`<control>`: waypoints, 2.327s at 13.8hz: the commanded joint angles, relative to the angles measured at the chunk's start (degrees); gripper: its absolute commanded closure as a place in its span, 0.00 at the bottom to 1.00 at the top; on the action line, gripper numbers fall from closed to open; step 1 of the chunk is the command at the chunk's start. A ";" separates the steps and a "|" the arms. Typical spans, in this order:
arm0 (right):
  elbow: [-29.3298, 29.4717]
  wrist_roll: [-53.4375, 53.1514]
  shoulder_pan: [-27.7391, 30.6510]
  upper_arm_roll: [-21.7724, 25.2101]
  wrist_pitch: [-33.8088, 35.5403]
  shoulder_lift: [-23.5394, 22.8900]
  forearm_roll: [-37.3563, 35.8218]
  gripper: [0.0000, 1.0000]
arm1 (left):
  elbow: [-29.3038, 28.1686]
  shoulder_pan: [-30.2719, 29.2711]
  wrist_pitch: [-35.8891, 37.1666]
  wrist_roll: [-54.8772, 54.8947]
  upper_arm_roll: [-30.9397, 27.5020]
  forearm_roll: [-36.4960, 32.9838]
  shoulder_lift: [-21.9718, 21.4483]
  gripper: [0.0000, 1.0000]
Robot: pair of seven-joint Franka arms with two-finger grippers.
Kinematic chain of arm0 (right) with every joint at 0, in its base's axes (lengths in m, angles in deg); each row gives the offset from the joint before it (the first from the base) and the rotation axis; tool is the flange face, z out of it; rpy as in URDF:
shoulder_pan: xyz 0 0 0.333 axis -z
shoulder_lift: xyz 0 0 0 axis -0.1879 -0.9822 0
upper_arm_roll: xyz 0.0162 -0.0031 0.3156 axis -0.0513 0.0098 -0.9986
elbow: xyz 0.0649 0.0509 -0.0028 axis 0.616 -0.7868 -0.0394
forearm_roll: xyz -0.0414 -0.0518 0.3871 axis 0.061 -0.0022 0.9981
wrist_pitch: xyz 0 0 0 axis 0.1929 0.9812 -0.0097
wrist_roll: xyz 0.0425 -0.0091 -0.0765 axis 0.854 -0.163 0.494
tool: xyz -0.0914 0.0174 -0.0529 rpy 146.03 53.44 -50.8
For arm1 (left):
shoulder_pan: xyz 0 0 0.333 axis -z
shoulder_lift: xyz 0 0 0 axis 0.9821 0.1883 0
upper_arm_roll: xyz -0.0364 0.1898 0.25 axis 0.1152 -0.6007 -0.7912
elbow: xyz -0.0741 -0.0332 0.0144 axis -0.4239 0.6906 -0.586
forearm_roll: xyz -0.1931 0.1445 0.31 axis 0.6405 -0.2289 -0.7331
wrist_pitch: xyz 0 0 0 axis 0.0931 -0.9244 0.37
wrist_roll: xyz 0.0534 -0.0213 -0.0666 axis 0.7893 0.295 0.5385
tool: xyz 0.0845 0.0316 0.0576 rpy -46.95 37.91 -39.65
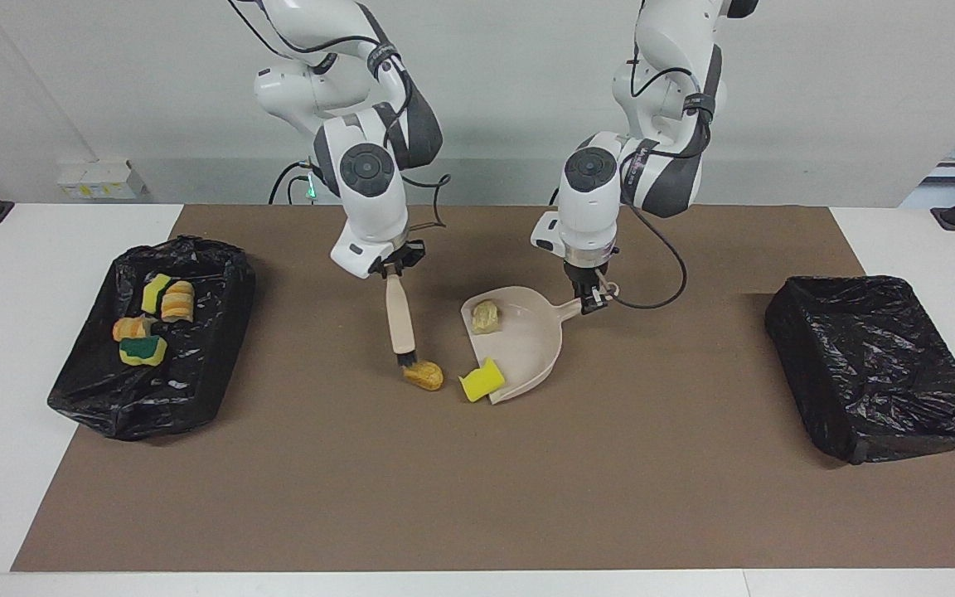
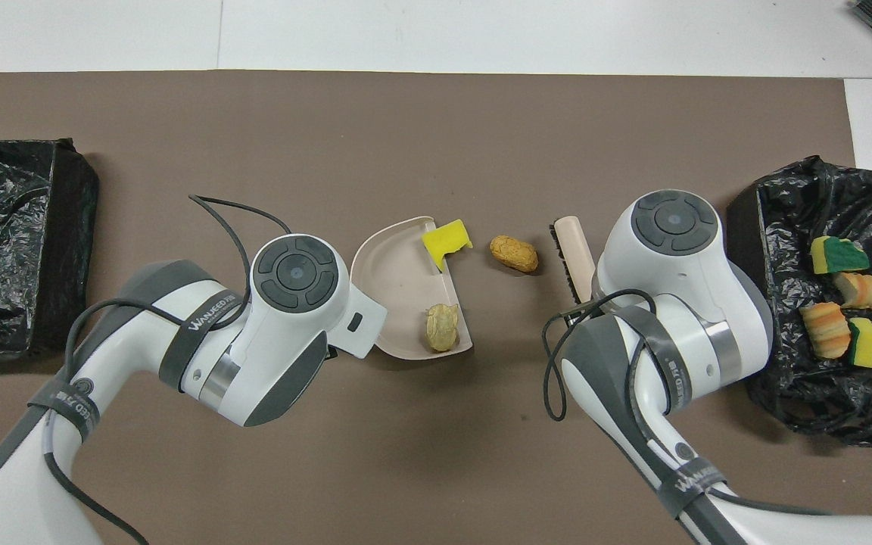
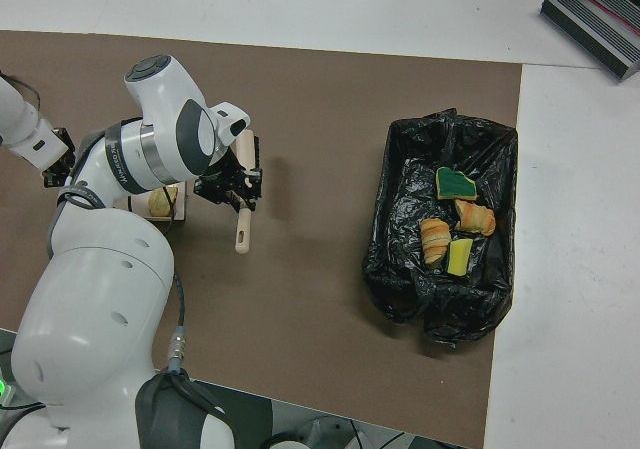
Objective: Sweep and dump trash in bin
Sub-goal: 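Sweep the sponge and nuggets into the dustpan with the right gripper's brush, then carry the dustpan to the second black bag with the left gripper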
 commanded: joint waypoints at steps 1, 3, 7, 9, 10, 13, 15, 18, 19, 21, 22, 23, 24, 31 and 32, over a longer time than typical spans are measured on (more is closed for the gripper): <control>5.70 1.21 -0.41 -0.91 -0.37 -5.79 -2.78 1.00 | -1.19 0.47 -0.98 -3.53 -0.49 -0.60 -0.80 1.00; 7.11 1.39 -2.52 -1.09 -0.55 -7.55 -1.91 1.00 | -1.28 0.47 -1.25 -6.09 -0.49 -0.60 -0.80 1.00; 7.12 4.81 -5.86 -2.93 -5.02 -10.54 2.91 1.00 | -1.46 0.56 -0.19 -5.83 -0.40 -0.60 -1.06 1.00; 7.03 10.49 -7.19 -4.16 -6.35 -10.55 7.39 1.00 | -1.89 0.56 0.51 -5.66 -0.40 -0.60 -1.23 1.00; 7.03 14.36 -7.28 -4.69 -6.35 -10.46 9.76 1.00 | -2.24 0.56 0.86 -5.66 -0.40 -0.60 -1.67 1.00; 7.03 25.18 -7.36 -5.40 -6.00 -10.11 13.56 1.00 | -2.69 0.64 1.30 -5.74 -0.40 -0.60 -1.94 1.00; 7.12 25.38 -6.58 -5.40 -5.12 -9.41 14.09 1.00 | -2.78 0.90 1.13 -5.83 -0.40 -0.60 -1.94 1.00; 7.30 25.12 -3.77 -5.04 -3.28 -7.92 14.09 1.00 | -2.69 1.00 0.69 -5.04 -0.49 -0.68 -1.94 1.00; 7.38 25.12 -2.28 -5.04 -2.23 -7.39 14.09 1.00 | -2.69 0.73 0.60 -3.65 -0.40 -0.68 -1.85 1.00; 7.47 24.68 0.10 -4.96 -0.47 -5.99 13.74 1.00 | -2.69 0.29 0.51 2.06 -0.49 -0.60 -1.85 1.00; 7.47 24.42 0.89 -4.87 0.23 -5.20 13.31 1.00 | -2.69 0.21 0.25 2.16 -0.49 -0.60 -1.85 1.00; 7.38 23.98 1.68 -4.69 0.42 -4.67 13.04 1.00 | -2.60 0.03 0.34 2.25 -0.49 -0.60 -1.85 1.00; 7.47 23.89 2.73 -4.69 0.85 -4.14 13.04 1.00 | -2.43 -0.49 0.34 2.86 -0.49 -0.60 -1.85 1.00; 7.30 17.14 10.29 -4.43 4.80 -1.77 8.12 1.00 | -2.07 -7.52 3.23 14.01 -0.58 -0.60 -8.26 1.00; 7.30 15.12 10.65 -4.43 5.94 -1.33 7.59 1.00 | -2.16 -9.01 3.93 14.29 -0.66 -0.60 -9.22 1.00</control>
